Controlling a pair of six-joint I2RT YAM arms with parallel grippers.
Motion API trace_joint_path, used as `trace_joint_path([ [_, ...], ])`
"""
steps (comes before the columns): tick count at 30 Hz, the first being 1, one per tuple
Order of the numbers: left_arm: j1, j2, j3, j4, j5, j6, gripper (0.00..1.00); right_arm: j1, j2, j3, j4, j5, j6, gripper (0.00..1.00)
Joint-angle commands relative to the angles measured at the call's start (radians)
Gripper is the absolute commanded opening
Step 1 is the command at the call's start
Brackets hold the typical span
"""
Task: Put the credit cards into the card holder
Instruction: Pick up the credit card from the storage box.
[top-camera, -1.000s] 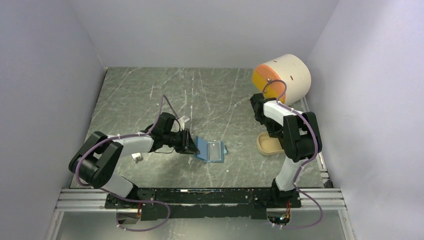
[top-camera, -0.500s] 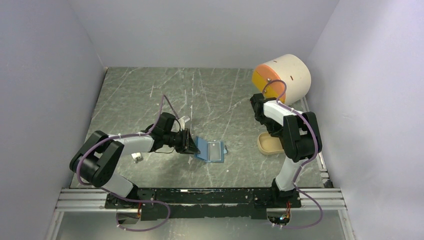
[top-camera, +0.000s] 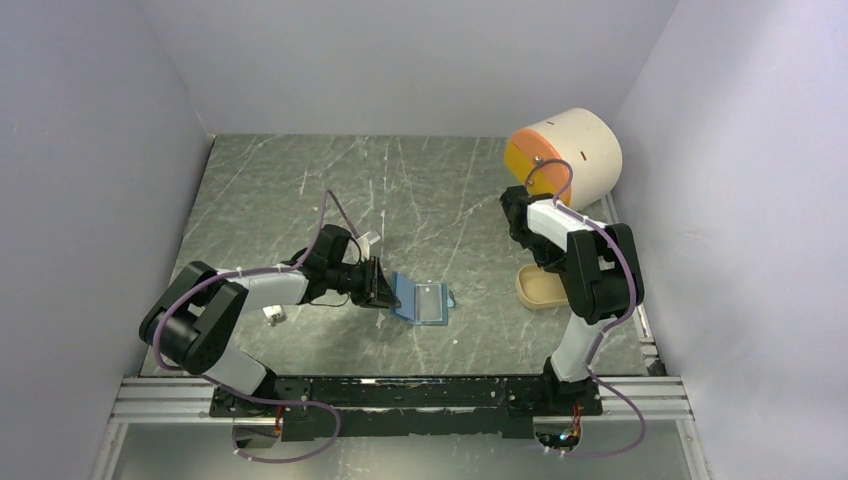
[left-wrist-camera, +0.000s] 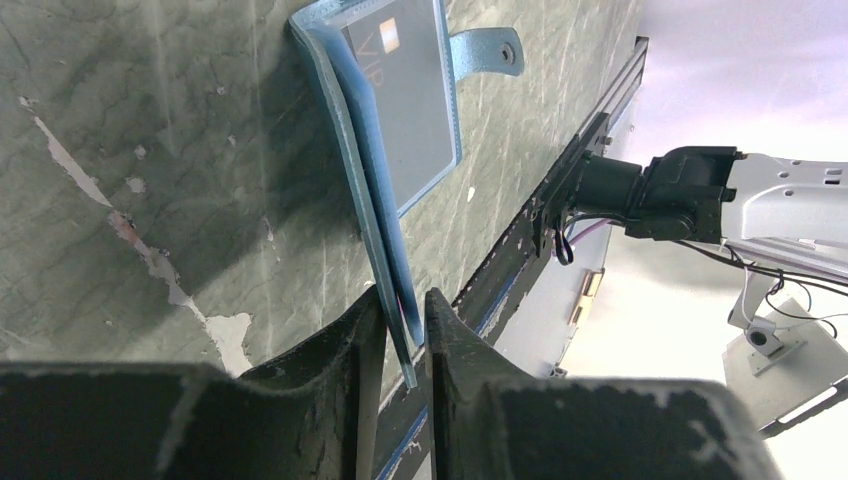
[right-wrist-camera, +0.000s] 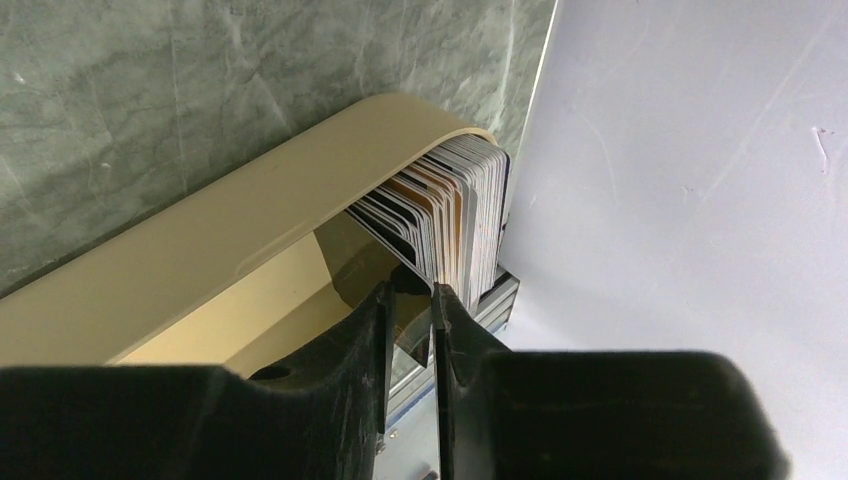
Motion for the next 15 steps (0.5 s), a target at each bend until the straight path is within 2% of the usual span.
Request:
trace_joint_path([
  [1,-0.008,0.015,-0.005,0.038,0.031,-0.004,0.26,-0.015,-0.011,0.030,-0.010,0.026,0.020,0.20],
  [15,-0.008,0.029,0.004,0.033,0.034,-0.002,0.26,0.015,0.022,0.076,-0.070,-0.070,0.067,0.09],
])
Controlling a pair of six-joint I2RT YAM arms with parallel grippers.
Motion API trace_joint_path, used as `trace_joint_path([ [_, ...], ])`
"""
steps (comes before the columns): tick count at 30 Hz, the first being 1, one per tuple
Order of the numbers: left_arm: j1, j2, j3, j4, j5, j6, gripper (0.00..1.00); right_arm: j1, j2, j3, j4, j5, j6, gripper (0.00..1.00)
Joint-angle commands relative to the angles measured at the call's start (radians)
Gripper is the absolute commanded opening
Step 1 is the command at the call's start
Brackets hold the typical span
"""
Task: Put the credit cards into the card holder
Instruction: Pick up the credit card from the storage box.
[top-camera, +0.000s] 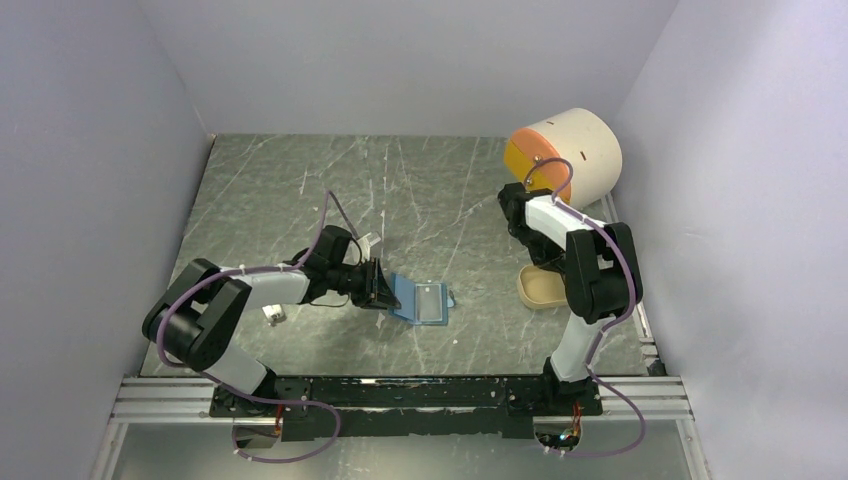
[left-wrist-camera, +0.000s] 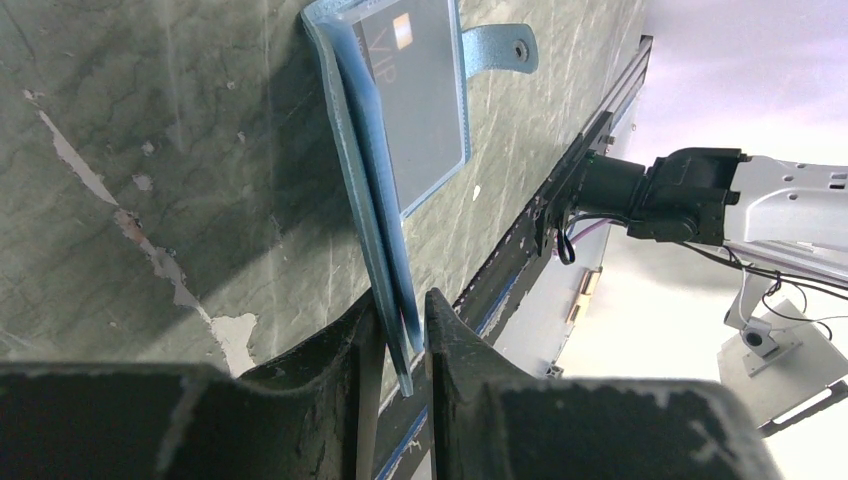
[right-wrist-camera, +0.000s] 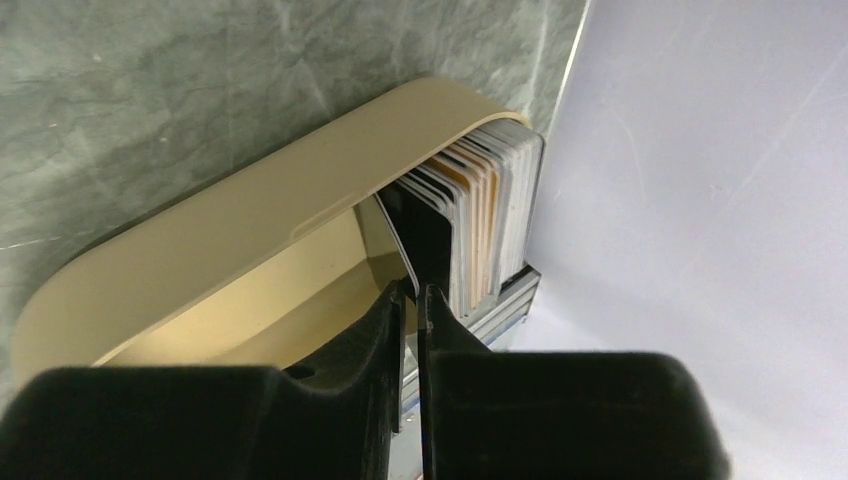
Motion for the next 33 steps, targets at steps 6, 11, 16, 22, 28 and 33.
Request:
trace_joint_path([
  [6,-0.008,0.012,0.011,0.021,0.024,0.004,0.26,0.032,0.006,0.058,-0.056,-0.073,0.068,0.04],
  [11,-0.009,0.011,0.015,0.011,0.015,0.004,0.22,0.061,0.008,0.107,-0.110,-0.123,0.092,0.00],
  [16,-0.009,0.005,0.012,0.007,-0.005,0.002,0.09,0.075,-0.016,0.141,-0.142,-0.164,0.114,0.00],
  [22,-0.009,0.001,0.014,-0.002,-0.023,-0.018,0.09,0.082,-0.068,0.186,-0.190,-0.196,0.139,0.00],
  [28,-0.009,0.004,-0.017,0.036,-0.059,-0.098,0.09,0.115,-0.144,0.250,-0.185,-0.301,0.148,0.00],
  [33,-0.009,-0.013,-0.047,0.064,-0.125,-0.160,0.09,0.185,-0.198,0.281,-0.123,-0.397,0.159,0.00],
])
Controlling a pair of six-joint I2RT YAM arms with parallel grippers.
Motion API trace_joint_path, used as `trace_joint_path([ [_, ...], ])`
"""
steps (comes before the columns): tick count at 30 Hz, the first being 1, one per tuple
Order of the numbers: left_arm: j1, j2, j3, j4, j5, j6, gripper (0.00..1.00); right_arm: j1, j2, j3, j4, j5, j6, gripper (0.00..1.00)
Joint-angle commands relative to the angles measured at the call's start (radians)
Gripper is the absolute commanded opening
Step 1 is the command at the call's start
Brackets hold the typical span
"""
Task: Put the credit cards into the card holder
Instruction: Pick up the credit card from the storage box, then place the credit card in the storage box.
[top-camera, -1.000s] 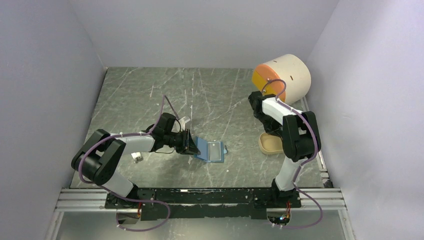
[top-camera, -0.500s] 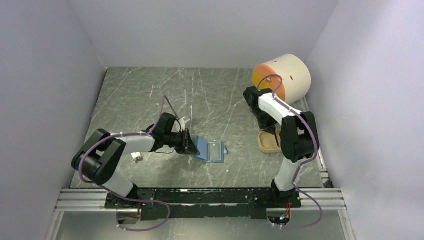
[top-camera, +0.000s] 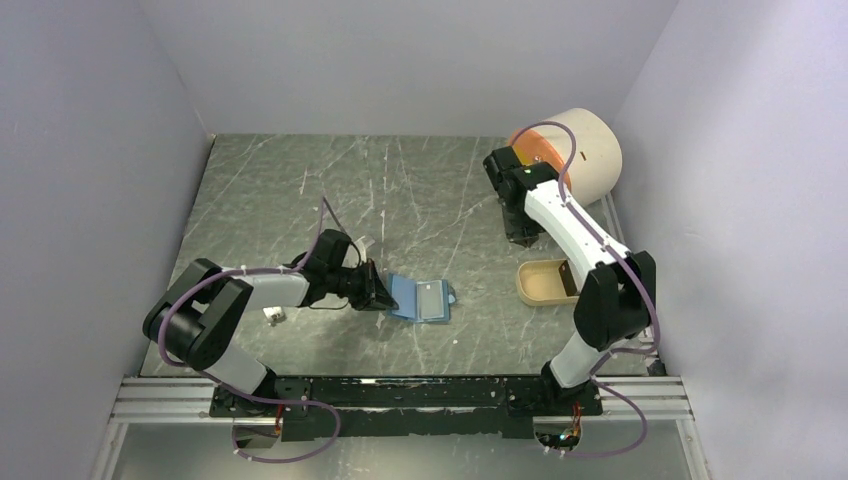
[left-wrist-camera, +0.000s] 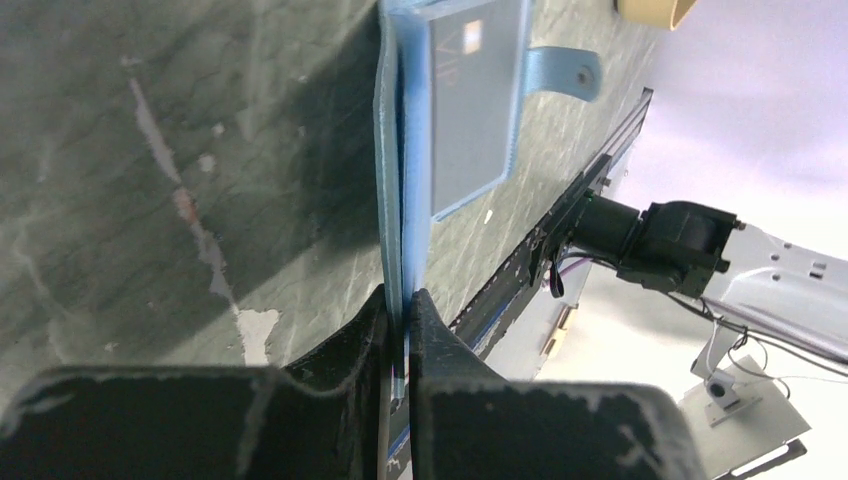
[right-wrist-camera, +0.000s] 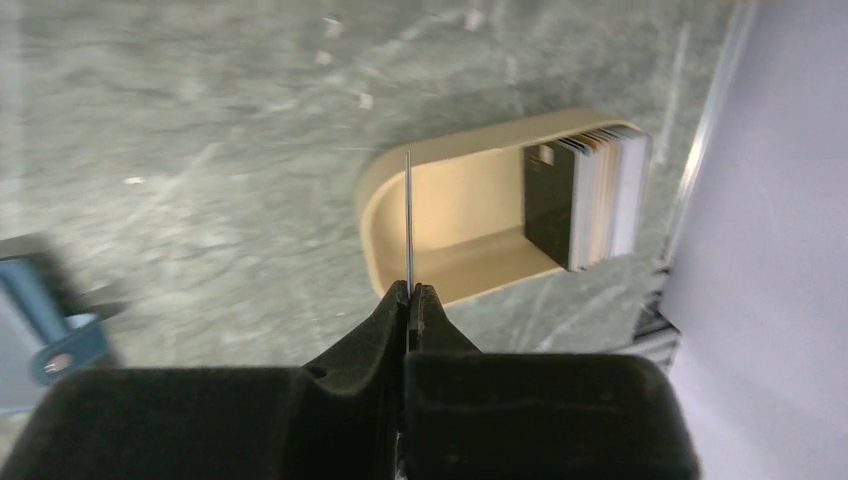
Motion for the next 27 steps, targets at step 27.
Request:
trace_joint_path([
  [27,-0.008,-0.050,0.057,-0.121,-0.176,-0.045,0.33,0.235,-0.308,-0.560,1.013,-0.772,0.265,0.00],
])
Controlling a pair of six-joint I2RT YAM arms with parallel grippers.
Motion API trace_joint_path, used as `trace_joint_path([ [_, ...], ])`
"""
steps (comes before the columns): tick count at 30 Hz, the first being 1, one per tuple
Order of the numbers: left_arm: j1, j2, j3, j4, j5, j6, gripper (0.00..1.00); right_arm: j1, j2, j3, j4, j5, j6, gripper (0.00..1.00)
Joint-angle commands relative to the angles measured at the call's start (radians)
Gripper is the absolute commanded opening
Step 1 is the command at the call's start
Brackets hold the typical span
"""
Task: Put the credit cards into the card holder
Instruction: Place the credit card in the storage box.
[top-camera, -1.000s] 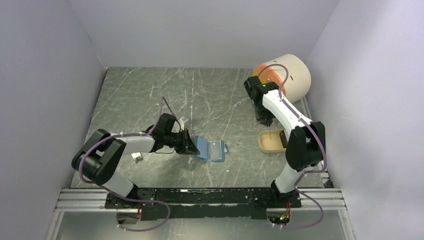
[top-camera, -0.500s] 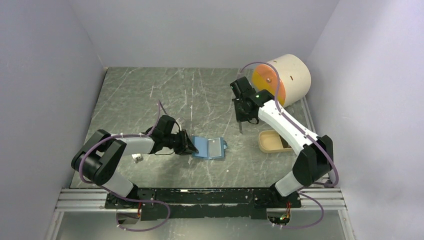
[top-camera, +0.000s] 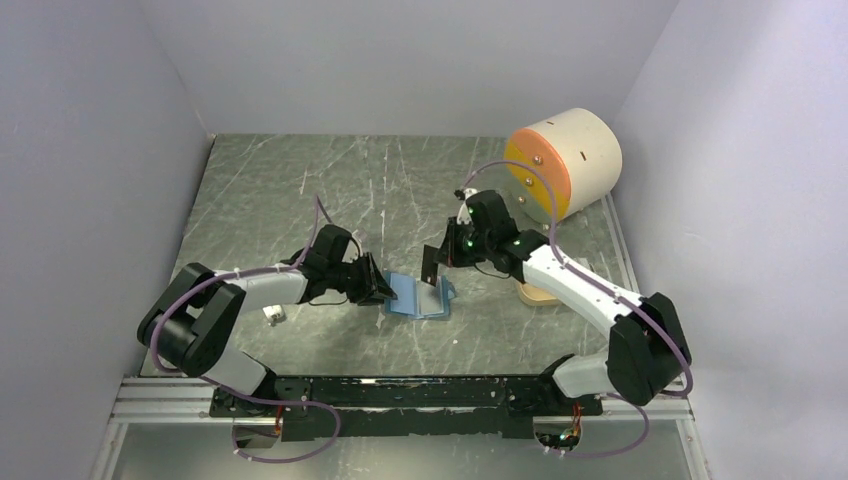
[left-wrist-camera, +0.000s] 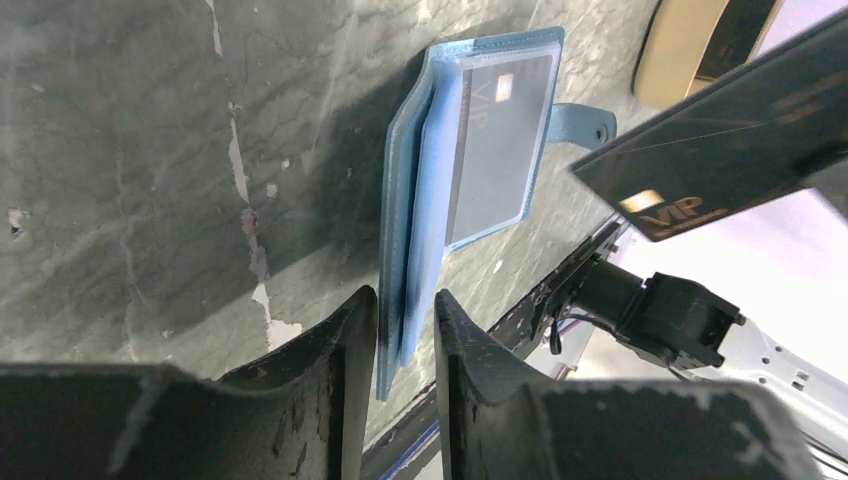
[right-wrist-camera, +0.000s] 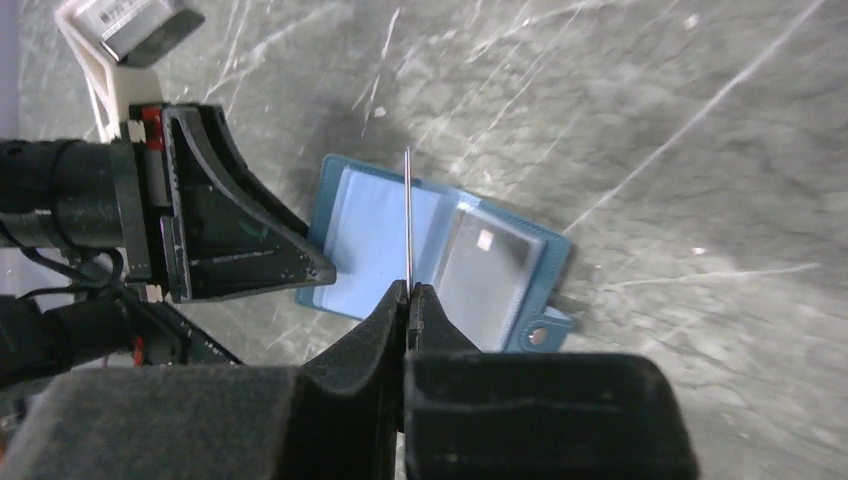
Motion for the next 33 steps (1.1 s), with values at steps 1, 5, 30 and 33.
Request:
trace_joint_path([
  [1,-0.008,-0.013,0.031,-0.051,-0.022,0.038,0.33,-0.003,0.020,-0.104,0.225,-0.166,0.054,0.00],
  [5,-0.008,0.000,0.035,-0.091,-0.034,0.063,0.32,-0.055,0.074,-0.174,0.304,-0.289,0.025,0.00],
  [30,-0.008,0.001,-0.008,-0.083,-0.047,0.104,0.11,-0.122,0.223,-0.354,0.592,-0.455,0.131,0.00],
  [33,-0.008,0.004,-0.019,-0.074,-0.049,0.104,0.12,-0.125,0.235,-0.354,0.586,-0.457,0.134,0.00],
])
